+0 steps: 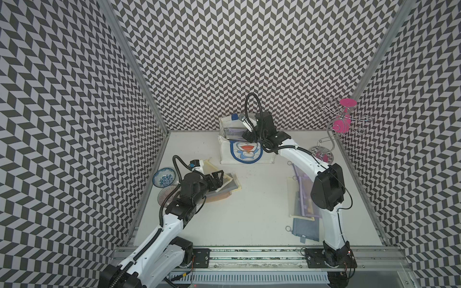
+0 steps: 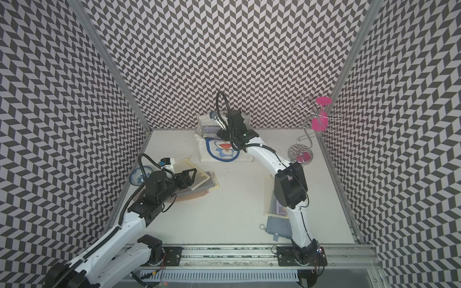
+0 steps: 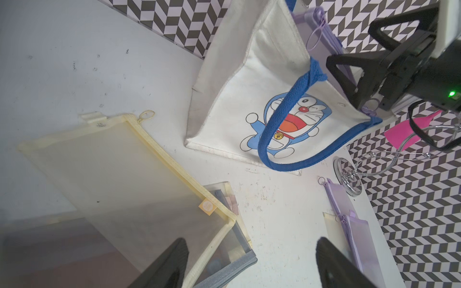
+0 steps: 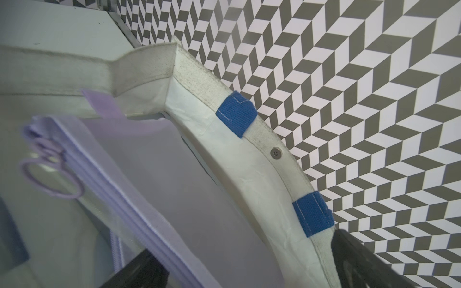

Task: Put the pencil pouch into the canvas bag
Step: Place the pencil pouch in the canvas bag.

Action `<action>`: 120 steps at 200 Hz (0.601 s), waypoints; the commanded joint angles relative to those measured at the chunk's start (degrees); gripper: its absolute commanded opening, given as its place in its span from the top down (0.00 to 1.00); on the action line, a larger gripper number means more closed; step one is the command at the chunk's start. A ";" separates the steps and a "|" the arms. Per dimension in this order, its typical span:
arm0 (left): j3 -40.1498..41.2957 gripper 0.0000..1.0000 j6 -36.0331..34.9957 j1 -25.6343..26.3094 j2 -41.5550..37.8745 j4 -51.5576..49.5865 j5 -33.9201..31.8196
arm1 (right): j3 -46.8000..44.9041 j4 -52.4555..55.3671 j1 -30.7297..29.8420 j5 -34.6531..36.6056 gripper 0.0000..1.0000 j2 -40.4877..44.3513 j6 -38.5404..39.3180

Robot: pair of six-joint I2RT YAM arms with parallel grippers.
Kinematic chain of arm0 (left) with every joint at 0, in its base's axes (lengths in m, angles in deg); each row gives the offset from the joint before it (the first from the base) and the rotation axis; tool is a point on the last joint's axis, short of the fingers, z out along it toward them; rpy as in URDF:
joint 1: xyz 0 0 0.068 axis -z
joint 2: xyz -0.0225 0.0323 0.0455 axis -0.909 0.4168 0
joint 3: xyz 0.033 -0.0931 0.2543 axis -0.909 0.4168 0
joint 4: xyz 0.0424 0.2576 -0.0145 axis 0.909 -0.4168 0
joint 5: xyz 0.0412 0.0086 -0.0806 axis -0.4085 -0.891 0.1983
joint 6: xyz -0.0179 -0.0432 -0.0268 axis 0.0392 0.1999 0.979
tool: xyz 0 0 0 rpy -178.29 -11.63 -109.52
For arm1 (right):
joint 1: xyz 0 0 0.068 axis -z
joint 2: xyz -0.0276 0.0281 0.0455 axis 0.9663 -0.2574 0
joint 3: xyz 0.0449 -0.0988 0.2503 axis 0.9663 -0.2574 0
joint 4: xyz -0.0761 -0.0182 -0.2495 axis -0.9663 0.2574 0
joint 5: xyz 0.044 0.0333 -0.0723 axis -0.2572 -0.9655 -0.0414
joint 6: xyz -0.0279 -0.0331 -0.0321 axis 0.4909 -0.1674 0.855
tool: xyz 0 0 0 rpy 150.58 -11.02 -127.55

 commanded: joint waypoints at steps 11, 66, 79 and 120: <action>-2.73 0.19 -0.35 -0.80 1.14 -1.52 4.77 | 5.15 4.50 -0.63 -1.62 0.01 1.40 -7.00; -1.81 0.21 0.44 -0.76 1.08 -0.03 5.47 | 20.02 20.96 -1.12 -0.45 0.01 -5.86 -13.64; -1.88 0.21 0.27 -0.79 1.15 -0.11 5.29 | 19.69 21.70 -1.07 -1.01 0.01 -5.03 -15.27; -2.36 0.22 0.27 -1.86 2.84 -1.80 5.09 | 12.29 18.17 -1.15 -9.92 0.01 4.77 -22.68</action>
